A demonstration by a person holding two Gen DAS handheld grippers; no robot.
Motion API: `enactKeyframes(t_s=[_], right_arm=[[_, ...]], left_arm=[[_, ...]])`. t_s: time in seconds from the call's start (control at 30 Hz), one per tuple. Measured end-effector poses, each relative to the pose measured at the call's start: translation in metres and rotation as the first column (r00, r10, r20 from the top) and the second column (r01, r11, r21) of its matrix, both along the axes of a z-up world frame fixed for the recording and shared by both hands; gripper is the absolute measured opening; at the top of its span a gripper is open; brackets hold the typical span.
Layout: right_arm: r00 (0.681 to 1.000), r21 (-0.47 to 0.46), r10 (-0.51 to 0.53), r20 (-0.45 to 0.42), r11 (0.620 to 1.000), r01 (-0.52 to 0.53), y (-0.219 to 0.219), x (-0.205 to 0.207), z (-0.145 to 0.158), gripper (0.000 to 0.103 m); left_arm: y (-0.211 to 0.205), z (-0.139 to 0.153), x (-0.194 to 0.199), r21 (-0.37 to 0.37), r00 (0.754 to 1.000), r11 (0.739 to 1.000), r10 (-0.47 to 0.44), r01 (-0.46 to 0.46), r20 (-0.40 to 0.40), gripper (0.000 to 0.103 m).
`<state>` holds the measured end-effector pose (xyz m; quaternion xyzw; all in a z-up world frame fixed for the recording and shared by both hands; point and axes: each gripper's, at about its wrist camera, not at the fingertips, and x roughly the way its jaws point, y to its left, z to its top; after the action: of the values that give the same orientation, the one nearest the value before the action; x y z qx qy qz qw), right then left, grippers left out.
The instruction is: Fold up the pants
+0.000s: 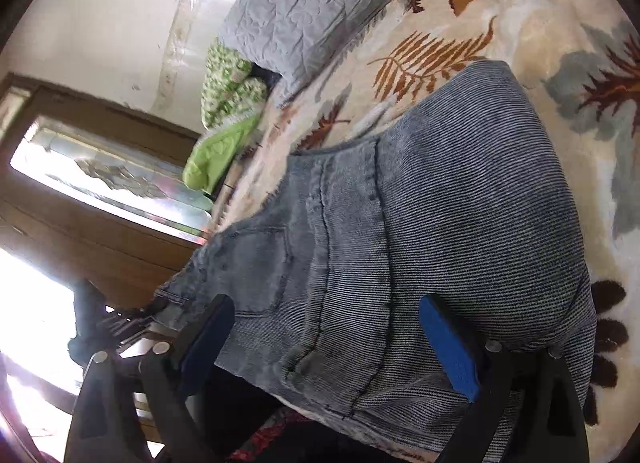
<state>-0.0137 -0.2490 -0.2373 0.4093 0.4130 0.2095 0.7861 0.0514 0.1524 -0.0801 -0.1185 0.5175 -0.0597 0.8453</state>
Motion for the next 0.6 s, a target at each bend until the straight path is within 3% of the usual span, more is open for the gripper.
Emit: enactKeyframes(t_s=[0.1,0.23,0.33,0.47,0.6], right_arm=[[0.999,0.077,-0.026,0.046,0.997,0.022,-0.018,-0.009,0.002,0.095],[0.992,0.031,-0.085,0.089,0.996,0.083,-0.042,-0.02,0.011,0.095],[0.982,0.068,-0.153,0.107,0.987,0.146,-0.064,-0.024,0.014,0.095],[0.952,0.159,-0.271,0.141,0.955,0.248,-0.101,-0.034,0.019,0.095],[0.917,0.24,-0.368,0.158,0.915,0.325,-0.131,-0.045,0.022,0.095]], left_arm=[[-0.036,0.024,-0.002,0.055,0.997,0.996,-0.069,0.067,0.044,0.014],[-0.084,0.047,-0.011,0.102,0.982,0.982,-0.169,0.16,0.082,0.014],[-0.128,0.061,-0.02,0.136,0.96,0.959,-0.263,0.249,0.096,0.011],[-0.205,0.072,-0.038,0.163,0.901,0.899,-0.424,0.407,0.09,0.007],[-0.278,0.057,-0.056,0.2,0.815,0.803,-0.578,0.561,0.038,0.007]])
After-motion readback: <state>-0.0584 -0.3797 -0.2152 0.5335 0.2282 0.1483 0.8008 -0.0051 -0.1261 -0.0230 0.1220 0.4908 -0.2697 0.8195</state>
